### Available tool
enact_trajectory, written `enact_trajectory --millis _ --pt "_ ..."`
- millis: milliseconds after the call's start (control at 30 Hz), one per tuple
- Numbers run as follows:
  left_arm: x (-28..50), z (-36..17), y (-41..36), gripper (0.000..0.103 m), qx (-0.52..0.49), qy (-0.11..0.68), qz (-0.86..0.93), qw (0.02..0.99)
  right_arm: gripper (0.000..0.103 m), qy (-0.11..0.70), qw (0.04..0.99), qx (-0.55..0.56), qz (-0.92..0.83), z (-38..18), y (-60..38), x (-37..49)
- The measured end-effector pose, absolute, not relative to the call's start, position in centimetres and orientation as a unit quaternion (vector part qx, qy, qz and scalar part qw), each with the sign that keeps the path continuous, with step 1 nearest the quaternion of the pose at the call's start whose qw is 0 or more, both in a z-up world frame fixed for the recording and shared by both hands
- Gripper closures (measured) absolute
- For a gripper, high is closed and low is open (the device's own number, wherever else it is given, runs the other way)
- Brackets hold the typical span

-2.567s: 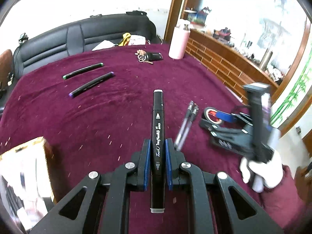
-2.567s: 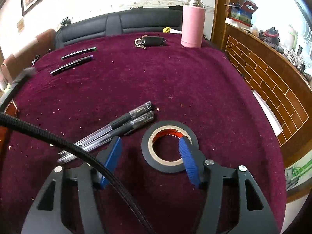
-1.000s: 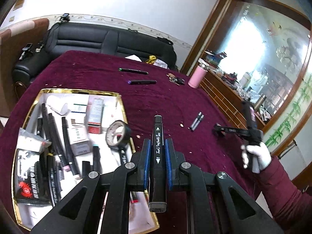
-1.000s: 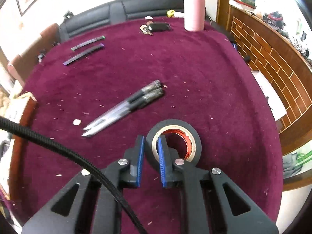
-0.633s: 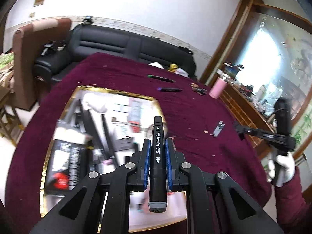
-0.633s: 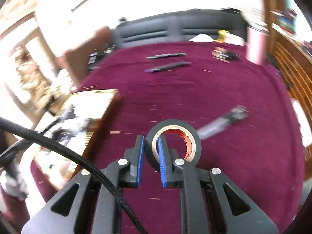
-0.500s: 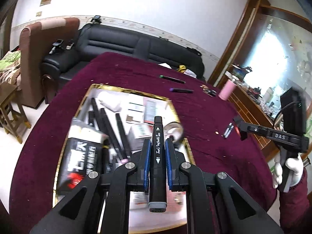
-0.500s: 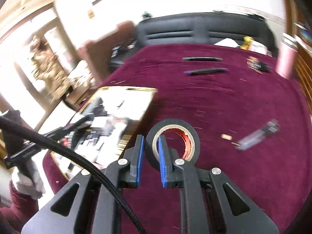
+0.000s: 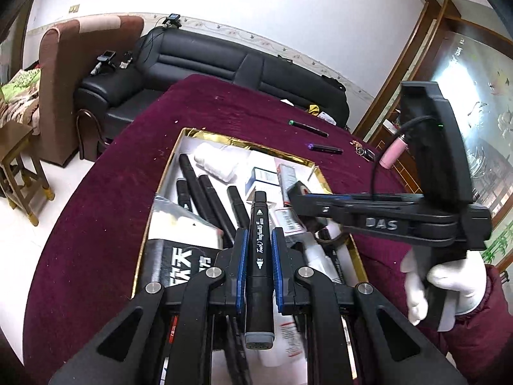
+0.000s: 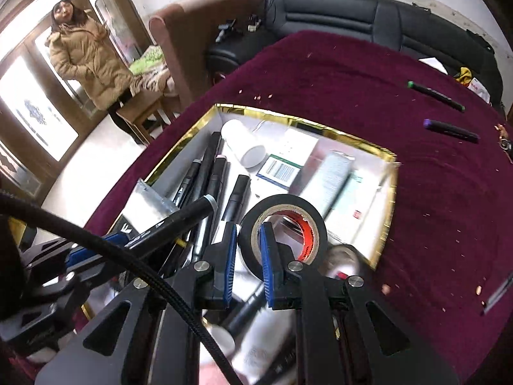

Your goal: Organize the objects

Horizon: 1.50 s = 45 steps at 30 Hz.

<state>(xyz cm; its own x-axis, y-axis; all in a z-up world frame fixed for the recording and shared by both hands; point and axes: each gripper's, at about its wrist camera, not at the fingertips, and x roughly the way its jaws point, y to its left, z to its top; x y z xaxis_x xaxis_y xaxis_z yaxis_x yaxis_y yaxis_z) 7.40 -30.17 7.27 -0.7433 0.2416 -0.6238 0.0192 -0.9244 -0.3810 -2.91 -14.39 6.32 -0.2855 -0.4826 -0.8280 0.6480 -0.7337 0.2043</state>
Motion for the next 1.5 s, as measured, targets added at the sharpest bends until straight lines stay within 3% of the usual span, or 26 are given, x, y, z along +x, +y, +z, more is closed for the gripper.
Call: enact_trajectory --millis 200,267,333,400,533,767,1033,1133,1367,1500 --pt "7.1 6.3 -31.7 0.092 -0.352 -0.214 0.909 0.061 0.089 0.096 0.346 0.481 -0.8 6.5 -14.9 -3.4" --pt "7.2 6.5 -31.9 0.09 -0.345 -0.223 0.91 0.064 0.08 0.104 0.346 0.479 -0.8 6.5 -14.9 -3.3" --pt "7.4 6.7 -31.9 0.08 -0.34 -0.225 0.911 0.067 0.07 0.112 0.344 0.481 -0.798 6.5 -15.0 -3.0" --pt "7.6 6.9 -31.8 0.056 -0.334 -0.224 0.913 0.071 0.069 0.11 0.35 0.475 -0.8 6.9 -14.9 -2.6" --pt "8.0 7.6 -31.7 0.053 -0.323 -0.228 0.916 0.07 0.062 0.099 0.365 0.452 -0.808 8.9 -14.2 -1.3" --pt "9.6 10.1 -30.3 0.024 -0.303 -0.199 0.931 0.042 0.053 0.059 0.373 0.411 -0.83 12.1 -9.6 1.6" --pt "11.3 14.1 -24.2 0.023 -0.273 -0.127 0.951 0.072 0.034 -0.011 0.301 0.389 -0.871 12.5 0.3 5.0" --pt "11.4 14.9 -21.1 0.023 -0.266 -0.102 0.954 0.096 0.032 -0.024 0.249 0.373 -0.894 12.4 4.0 6.2" --pt "12.5 16.5 -14.3 0.023 -0.234 -0.021 0.97 0.059 0.025 0.021 0.125 0.32 -0.939 12.1 8.7 7.9" --pt "13.0 16.7 -13.7 0.023 -0.24 -0.053 0.968 0.049 0.025 0.047 0.106 0.304 -0.946 11.9 8.7 8.1"
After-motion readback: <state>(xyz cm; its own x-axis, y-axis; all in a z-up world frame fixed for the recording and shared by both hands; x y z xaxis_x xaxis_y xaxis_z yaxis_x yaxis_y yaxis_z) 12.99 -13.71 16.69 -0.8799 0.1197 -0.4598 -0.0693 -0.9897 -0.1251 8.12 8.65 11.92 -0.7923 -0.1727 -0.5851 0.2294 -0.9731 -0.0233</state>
